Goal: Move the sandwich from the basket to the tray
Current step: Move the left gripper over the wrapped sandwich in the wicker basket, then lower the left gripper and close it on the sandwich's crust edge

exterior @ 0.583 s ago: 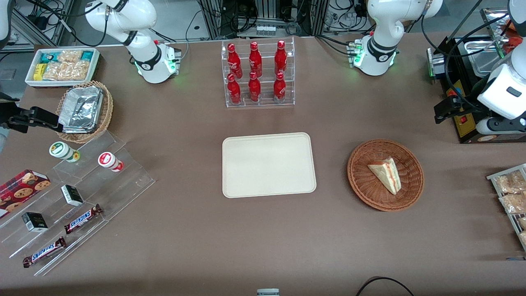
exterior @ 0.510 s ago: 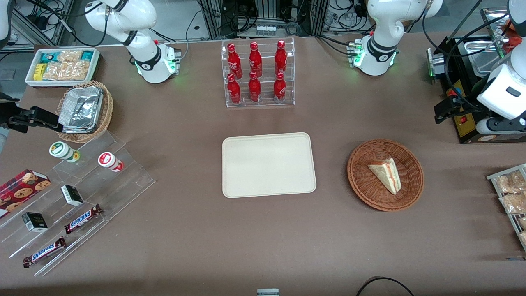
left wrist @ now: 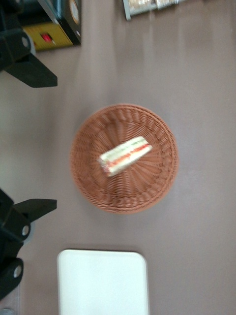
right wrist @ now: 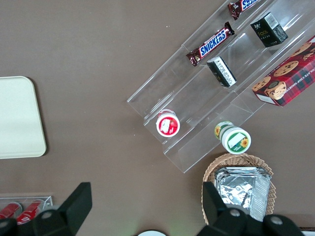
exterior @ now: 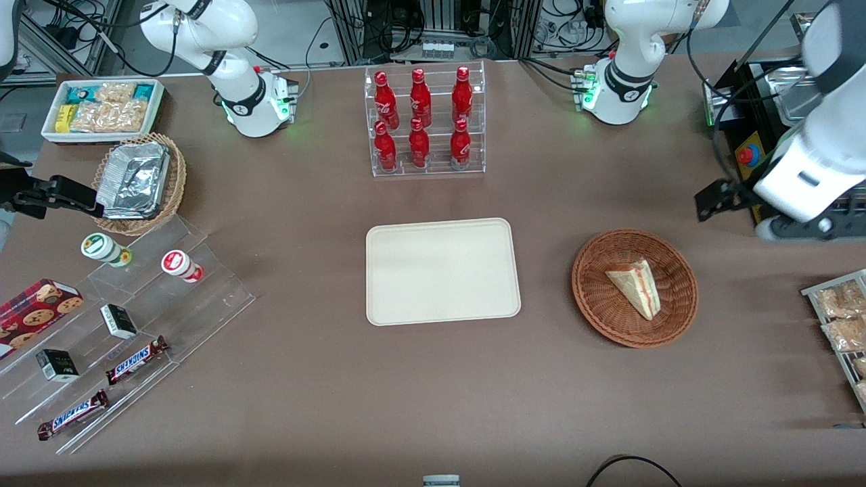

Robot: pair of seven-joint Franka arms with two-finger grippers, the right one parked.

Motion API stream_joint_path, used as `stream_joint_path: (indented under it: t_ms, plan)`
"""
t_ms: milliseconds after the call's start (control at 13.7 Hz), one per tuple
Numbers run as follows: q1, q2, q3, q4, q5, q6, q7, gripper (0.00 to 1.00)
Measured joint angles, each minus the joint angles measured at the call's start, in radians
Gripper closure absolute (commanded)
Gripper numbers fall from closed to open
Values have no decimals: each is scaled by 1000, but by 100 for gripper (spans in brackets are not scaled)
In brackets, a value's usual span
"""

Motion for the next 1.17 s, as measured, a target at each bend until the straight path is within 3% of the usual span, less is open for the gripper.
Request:
stream_joint_path:
  t_ms: [656,1167]
  plan:
    - [2,-16,-9,-528,-1,656,-398,0]
    - [26,37,3,-691,-2,881,-441,0]
